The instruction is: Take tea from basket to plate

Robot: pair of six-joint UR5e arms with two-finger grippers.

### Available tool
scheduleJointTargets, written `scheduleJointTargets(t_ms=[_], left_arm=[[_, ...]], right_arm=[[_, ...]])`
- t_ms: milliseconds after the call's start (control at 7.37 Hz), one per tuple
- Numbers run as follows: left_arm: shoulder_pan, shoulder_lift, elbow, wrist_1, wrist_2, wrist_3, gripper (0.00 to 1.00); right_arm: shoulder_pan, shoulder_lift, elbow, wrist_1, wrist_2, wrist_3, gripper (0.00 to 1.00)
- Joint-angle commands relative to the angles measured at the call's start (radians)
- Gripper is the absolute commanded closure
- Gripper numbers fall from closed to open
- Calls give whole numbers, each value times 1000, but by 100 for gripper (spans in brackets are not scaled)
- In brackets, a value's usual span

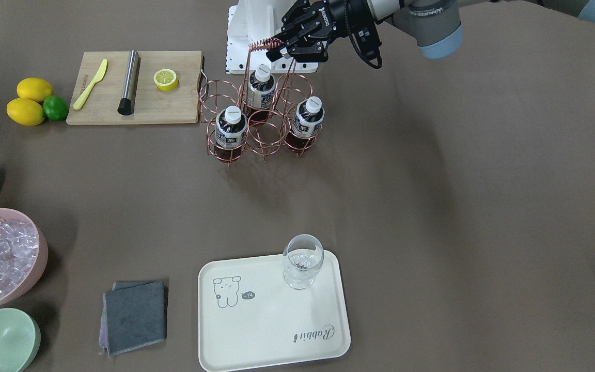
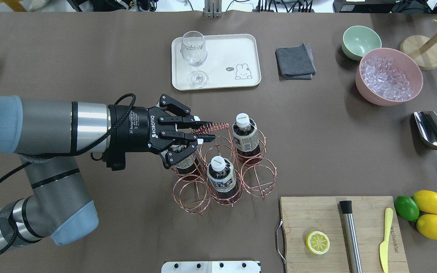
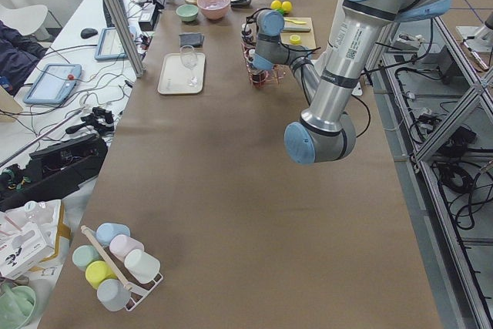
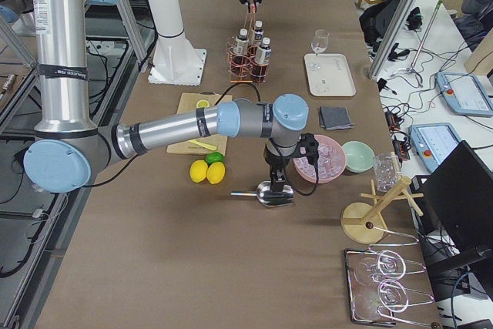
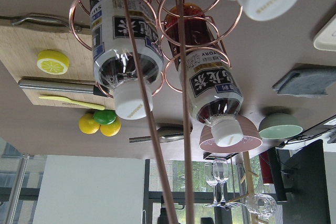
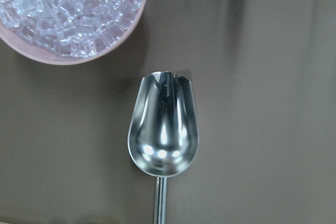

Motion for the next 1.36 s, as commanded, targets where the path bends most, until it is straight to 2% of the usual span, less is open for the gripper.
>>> scheduleJointTargets(t_ms=[0,407,543,950,1221], left_arm=[[11,2,5,-6,1,2,100],[15,0,8,-6,1,2,100],[15,2,7,-9,1,2,100],[31,2,13,-12,15,3,100],[35,2,13,-13,15,2,100]], right_arm=[[-87,71,85,-77,29,192,1],[-159,160,113,-93,85,410,1],[-209,204,138,-93,88,540,1],[-360,374,145,-91,76,859,1],[-433,459,140,-91,36,1029,1]])
